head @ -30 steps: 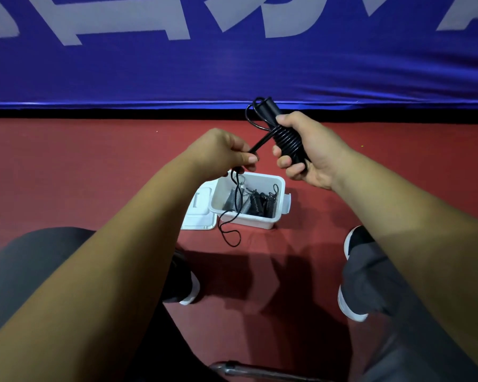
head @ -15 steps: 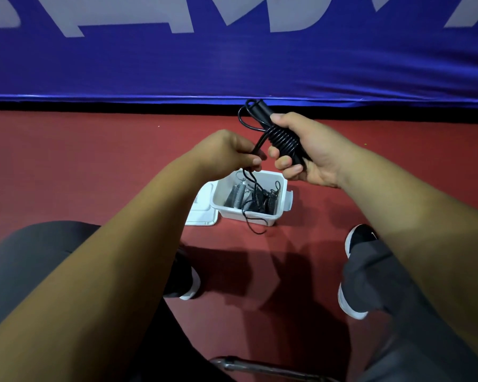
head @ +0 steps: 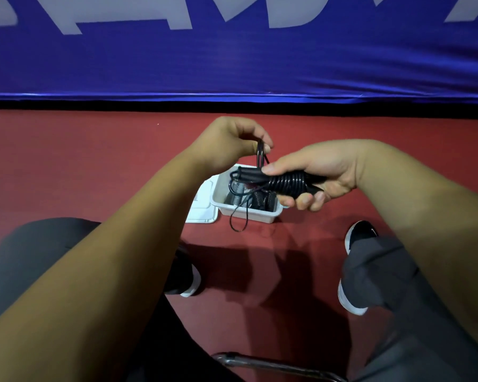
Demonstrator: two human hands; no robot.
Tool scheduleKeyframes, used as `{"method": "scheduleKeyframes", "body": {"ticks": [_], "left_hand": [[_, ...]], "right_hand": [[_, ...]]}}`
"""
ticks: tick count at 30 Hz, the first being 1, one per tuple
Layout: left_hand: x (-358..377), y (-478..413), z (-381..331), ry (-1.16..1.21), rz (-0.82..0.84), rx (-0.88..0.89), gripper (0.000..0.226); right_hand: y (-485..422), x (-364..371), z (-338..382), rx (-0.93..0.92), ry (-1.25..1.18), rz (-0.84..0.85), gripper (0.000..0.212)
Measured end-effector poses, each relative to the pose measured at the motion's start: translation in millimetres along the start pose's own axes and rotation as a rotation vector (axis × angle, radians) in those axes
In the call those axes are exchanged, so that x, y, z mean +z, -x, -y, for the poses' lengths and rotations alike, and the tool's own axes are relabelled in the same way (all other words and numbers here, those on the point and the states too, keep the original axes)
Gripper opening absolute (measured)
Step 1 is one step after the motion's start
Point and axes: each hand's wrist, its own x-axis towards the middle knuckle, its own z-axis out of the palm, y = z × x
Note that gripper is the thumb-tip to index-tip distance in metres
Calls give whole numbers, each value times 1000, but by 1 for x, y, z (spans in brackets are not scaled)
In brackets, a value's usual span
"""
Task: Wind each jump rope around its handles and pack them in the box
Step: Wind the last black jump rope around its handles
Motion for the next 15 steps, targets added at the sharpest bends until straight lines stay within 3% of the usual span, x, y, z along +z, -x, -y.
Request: {"method": "scheduleKeyframes", "body": {"ticks": [5,8,11,15], "left_hand": [[-3,-3,-11,-212,-34,105,13],[-3,-2,-14,-449,91,183,28],[2,0,-16,-600,139,121,42],[8,-1,-12,-573,41,-61,25]], "right_hand": [[-12,-15,-6,28,95,-290,37],[-16,-22,-10,-1,153,-485,28],[-19,-26,-11,-47,136,-618,23],[-24,-29,-12,-159,46,-734,19]]}}
